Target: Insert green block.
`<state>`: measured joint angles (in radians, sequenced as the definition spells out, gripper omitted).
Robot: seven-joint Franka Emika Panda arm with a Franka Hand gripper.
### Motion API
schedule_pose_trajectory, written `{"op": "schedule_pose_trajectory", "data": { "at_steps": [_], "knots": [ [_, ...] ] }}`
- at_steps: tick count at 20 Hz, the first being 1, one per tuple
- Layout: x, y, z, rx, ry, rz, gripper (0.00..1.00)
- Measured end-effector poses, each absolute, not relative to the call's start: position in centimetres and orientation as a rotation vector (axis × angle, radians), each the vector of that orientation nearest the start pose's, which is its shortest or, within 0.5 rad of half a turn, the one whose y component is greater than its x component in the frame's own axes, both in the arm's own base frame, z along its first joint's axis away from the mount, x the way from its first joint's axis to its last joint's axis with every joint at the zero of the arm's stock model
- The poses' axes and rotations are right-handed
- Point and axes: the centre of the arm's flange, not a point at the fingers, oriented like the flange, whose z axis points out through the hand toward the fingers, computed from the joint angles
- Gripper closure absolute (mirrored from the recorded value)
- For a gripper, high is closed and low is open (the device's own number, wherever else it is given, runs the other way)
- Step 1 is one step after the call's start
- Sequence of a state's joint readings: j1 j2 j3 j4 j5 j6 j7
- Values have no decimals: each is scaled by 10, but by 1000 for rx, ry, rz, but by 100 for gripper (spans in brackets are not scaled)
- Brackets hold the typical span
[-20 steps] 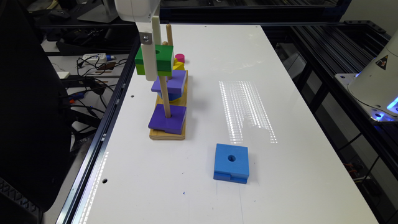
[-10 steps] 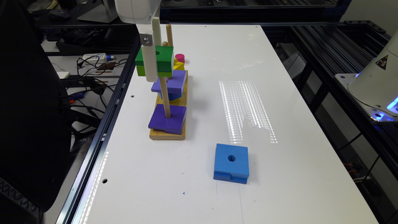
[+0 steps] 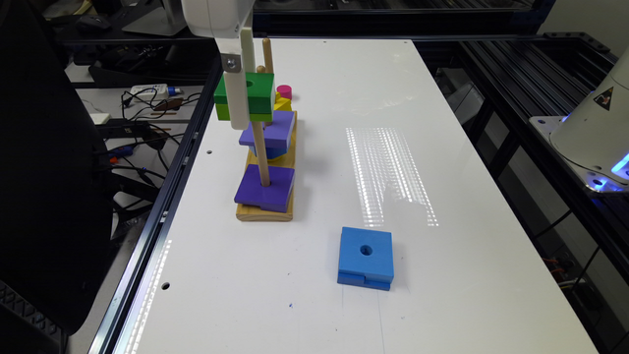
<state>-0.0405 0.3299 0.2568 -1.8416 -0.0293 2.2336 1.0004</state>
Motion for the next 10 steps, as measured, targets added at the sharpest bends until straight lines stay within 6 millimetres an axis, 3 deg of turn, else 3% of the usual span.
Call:
{"op": "schedule_pose_trajectory", "data": {
  "at_steps": [10],
  "knots": [
    [627, 117, 361, -2822, 1174, -44, 100]
  ]
}}
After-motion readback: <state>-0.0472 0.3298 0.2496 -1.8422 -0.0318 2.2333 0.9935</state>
